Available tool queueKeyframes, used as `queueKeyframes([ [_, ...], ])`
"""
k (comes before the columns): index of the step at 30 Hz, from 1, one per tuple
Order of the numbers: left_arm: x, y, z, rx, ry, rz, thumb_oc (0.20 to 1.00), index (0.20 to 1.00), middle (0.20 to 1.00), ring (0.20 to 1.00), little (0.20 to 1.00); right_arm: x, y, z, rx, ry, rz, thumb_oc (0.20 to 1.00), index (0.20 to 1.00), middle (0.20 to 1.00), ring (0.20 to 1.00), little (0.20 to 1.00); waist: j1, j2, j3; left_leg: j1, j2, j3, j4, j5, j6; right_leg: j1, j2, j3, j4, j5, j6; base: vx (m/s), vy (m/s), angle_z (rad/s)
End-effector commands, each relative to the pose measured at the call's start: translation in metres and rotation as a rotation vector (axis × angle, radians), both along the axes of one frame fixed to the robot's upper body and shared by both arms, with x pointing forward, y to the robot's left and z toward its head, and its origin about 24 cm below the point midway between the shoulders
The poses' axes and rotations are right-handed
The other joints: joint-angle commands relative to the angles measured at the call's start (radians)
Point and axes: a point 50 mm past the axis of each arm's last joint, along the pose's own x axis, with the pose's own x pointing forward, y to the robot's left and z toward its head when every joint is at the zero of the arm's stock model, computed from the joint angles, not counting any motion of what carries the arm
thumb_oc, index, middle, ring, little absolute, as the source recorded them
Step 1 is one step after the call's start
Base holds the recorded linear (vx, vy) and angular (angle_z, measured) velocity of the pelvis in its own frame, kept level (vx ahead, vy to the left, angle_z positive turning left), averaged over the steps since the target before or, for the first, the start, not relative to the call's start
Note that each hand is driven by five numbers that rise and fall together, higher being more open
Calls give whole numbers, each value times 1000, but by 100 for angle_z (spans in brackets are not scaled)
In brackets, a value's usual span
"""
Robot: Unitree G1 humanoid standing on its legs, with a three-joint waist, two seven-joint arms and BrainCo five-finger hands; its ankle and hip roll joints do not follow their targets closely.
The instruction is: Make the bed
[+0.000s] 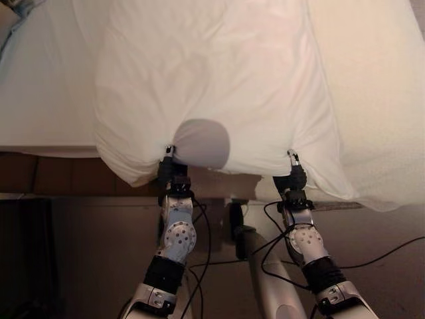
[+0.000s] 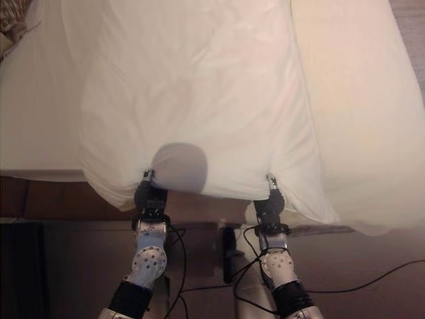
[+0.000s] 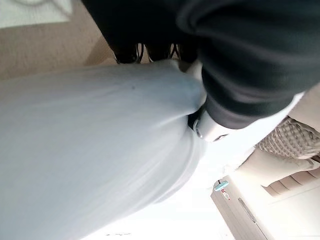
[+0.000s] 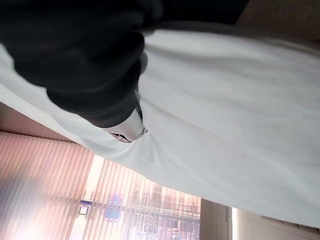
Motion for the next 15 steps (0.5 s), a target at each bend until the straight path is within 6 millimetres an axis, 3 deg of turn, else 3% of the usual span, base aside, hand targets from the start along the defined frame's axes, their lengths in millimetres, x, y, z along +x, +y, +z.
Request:
queueKeyframes([
  [1, -11, 57, 27, 58, -177, 244, 200, 200, 200, 200, 200, -12, -33, 2, 1, -65, -133, 200, 200, 200, 200, 200, 16, 26, -79, 20, -59, 58, -115, 180, 12, 48, -95, 129, -88, 31, 236, -27, 672, 15],
  [2, -10, 56, 26, 68, -177, 233, 200, 200, 200, 200, 200, -14, -32, 0, 9, -61, -128, 200, 200, 200, 200, 200, 3, 23, -84, -16, -105, 82, -28, 129, 21, 89, -160, 133, -170, 84, 271, 11, 559, 18],
  [3, -10, 57, 26, 68, -177, 233, 200, 200, 200, 200, 200, -14, -32, 0, 9, -61, -127, 200, 200, 200, 200, 200, 3, 22, -85, -21, -107, 82, -18, 123, 23, 91, -161, 133, -175, 86, 273, 45, 599, 45],
  [4, -9, 55, 24, 58, -166, 225, 200, 200, 200, 200, 200, -17, -32, -2, 18, -61, -131, 200, 200, 200, 200, 200, -6, 24, -88, -49, -150, 99, 57, 84, 33, 142, -214, 136, -258, 131, 292, 81, 467, 47],
  [5, -8, 53, 23, 54, -166, 213, 200, 200, 200, 200, 200, -18, -32, -3, 20, -58, -132, 200, 200, 200, 200, 200, -11, 32, -91, -58, -188, 103, 94, 49, 46, 170, -258, 151, -303, 172, 297, 157, 866, 64],
  [6, -7, 51, 18, 56, -150, 199, 200, 200, 200, 200, 200, -19, -30, -4, 28, -56, -129, 200, 200, 200, 200, 200, -19, 44, -101, -64, -243, 121, 132, 12, 79, 200, -332, 153, -392, 262, 289, 129, 648, 43],
  [7, -7, 51, 18, 56, -149, 198, 200, 200, 200, 200, 200, -19, -30, -4, 28, -55, -129, 200, 200, 200, 200, 200, -19, 43, -102, -65, -245, 121, 134, 11, 80, 205, -334, 151, -402, 267, 291, 147, 811, 46],
  [8, -11, 55, 13, 89, -134, 201, 200, 200, 200, 200, 200, -18, -23, -6, 35, -49, -114, 200, 200, 200, 200, 200, 5, 45, -114, -53, -257, 166, 158, -25, 103, 235, -387, 16, -482, 348, 298, 66, 406, 26],
  [9, -11, 55, 13, 89, -134, 202, 200, 200, 200, 200, 200, -18, -23, -6, 36, -49, -114, 200, 200, 200, 200, 200, 2, 44, -115, -55, -260, 164, 158, -22, 104, 235, -389, 14, -486, 352, 299, 61, 539, 5],
  [10, -12, 55, 13, 101, -139, 195, 200, 200, 200, 200, 200, -18, -20, -6, 29, -47, -101, 200, 200, 200, 200, 200, 6, 47, -117, -49, -261, 174, 158, -26, 116, 244, -366, -18, -456, 286, 278, -18, 293, -16],
  [11, -13, 56, 12, 105, -136, 197, 200, 200, 200, 200, 200, -18, -18, -4, 29, -57, -92, 200, 200, 200, 200, 200, -1, 43, -118, -43, -273, 183, 147, -25, 125, 234, -320, -6, -399, 235, 264, -4, 527, -34],
  [12, -13, 54, 11, 108, -124, 193, 200, 200, 200, 200, 200, -19, -17, -5, 15, -50, -88, 200, 200, 200, 200, 200, -4, 35, -117, -6, -288, 206, 113, -24, 131, 212, -218, -4, -344, 142, 243, 6, 493, -34],
  [13, -14, 54, 9, 105, -116, 193, 200, 200, 200, 200, 200, -19, -17, -5, 13, -48, -85, 200, 200, 200, 200, 200, -4, 31, -112, 21, -302, 219, 90, -21, 133, 196, -160, -11, -303, 109, 232, 16, 343, -34],
  [14, -14, 54, 9, 105, -116, 193, 200, 200, 200, 200, 200, -19, -17, -5, 13, -48, -85, 200, 200, 200, 200, 200, -4, 30, -112, 21, -302, 219, 89, -21, 133, 195, -161, -10, -302, 109, 232, 19, 262, -37],
  [15, -14, 52, 7, 104, -101, 191, 200, 200, 200, 200, 200, -19, -17, -5, -4, -47, -84, 200, 200, 200, 200, 200, -12, 19, -98, 59, -327, 239, 53, -17, 132, 163, -66, -21, -232, 71, 216, 22, 210, -33],
])
